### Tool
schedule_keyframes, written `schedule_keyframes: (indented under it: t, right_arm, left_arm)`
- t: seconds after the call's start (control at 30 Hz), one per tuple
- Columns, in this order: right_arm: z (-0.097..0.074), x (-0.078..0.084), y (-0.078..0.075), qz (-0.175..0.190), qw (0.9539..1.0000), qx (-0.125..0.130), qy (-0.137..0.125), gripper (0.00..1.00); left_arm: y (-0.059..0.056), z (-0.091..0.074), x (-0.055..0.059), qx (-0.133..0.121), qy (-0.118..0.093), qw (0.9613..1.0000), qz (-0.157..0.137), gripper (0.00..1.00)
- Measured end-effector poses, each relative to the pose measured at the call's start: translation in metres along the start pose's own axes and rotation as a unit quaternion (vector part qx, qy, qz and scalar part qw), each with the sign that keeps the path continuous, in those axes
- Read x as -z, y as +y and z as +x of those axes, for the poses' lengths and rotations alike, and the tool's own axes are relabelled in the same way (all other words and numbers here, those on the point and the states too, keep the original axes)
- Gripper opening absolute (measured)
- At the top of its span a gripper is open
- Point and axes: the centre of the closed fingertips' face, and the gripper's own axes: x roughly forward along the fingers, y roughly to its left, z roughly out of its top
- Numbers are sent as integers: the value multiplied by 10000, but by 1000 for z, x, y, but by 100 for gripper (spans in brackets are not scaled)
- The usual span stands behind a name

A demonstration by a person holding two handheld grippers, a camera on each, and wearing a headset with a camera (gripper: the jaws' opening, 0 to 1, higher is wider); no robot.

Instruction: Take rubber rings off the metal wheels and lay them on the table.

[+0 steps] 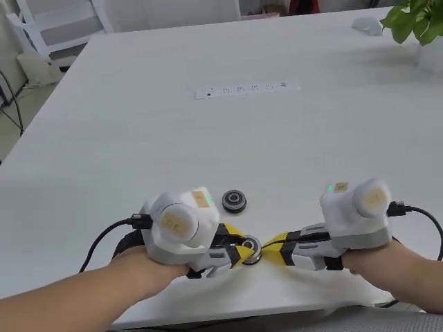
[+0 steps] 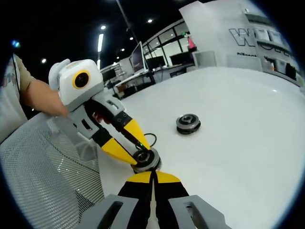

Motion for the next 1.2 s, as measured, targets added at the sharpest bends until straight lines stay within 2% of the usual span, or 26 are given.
schedule_keyframes:
  t: [0.17,0.73,0.9,1.2]
  right_arm:
    - [-2,-1,-2,299,9995,11,-123,0]
    - [-4,-5,-3,712,9971,-17,-277,0]
    - [-6,-9,-3,975,9943,-48,-423,0]
    - [-6,-9,-1,1048,9936,-54,-421,0]
  left_arm:
    - [0,0,0,-4,8,10000,23,13]
    - [-1,0,0,-34,52,9999,114,13]
    - [-1,0,0,-32,54,9999,129,12]
    - [-1,0,0,-44,71,9999,139,12]
